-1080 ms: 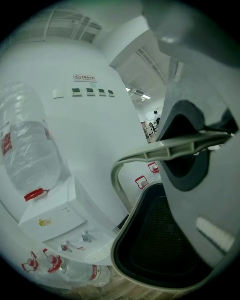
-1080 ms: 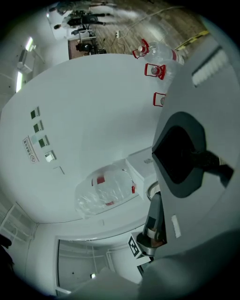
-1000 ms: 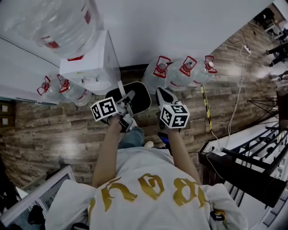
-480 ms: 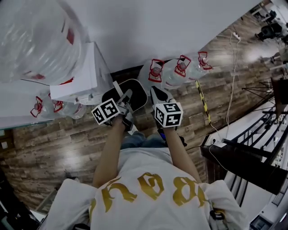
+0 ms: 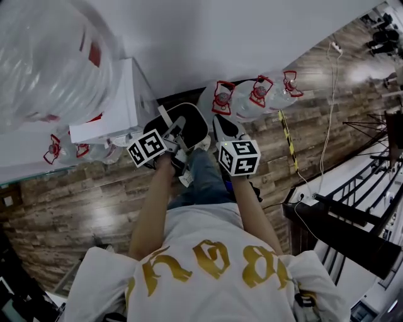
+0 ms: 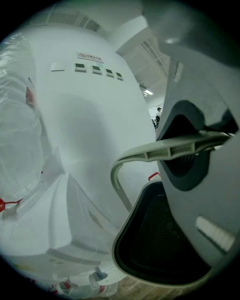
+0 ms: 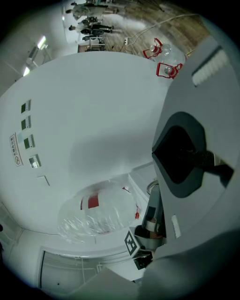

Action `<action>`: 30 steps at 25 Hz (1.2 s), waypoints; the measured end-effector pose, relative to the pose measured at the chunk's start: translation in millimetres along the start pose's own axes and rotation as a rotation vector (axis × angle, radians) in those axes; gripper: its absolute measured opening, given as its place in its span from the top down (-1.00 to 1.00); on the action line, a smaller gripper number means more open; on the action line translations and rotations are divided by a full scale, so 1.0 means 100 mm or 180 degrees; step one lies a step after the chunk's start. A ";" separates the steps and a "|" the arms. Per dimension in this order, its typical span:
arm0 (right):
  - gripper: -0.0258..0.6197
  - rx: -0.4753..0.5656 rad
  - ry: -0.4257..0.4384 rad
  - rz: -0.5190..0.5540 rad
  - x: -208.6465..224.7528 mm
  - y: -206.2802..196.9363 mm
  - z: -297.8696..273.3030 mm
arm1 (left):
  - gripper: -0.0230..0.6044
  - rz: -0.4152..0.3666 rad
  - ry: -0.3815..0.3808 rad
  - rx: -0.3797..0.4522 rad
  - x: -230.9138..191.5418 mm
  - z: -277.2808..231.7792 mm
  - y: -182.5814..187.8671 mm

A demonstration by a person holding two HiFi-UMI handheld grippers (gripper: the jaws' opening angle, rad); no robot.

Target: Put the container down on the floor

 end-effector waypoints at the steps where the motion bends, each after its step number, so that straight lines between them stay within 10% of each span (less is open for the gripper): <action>1: 0.84 -0.0022 0.0015 0.0006 0.02 -0.01 -0.04 | 0.82 0.0005 0.0006 -0.0008 0.00 -0.04 0.00; 30: 0.84 -0.0862 0.0371 0.0396 0.93 -0.24 -1.20 | 0.84 -0.0077 0.0686 -0.0393 -0.86 -1.23 0.07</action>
Point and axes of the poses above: the fingertips, and each gripper's own axes: z backward along the fingers, x to its right, y out of its top, the point moved 6 cm from there along z, backward along the fingers, and after that the axes turned 6 degrees about y, right-handed, at the moved point
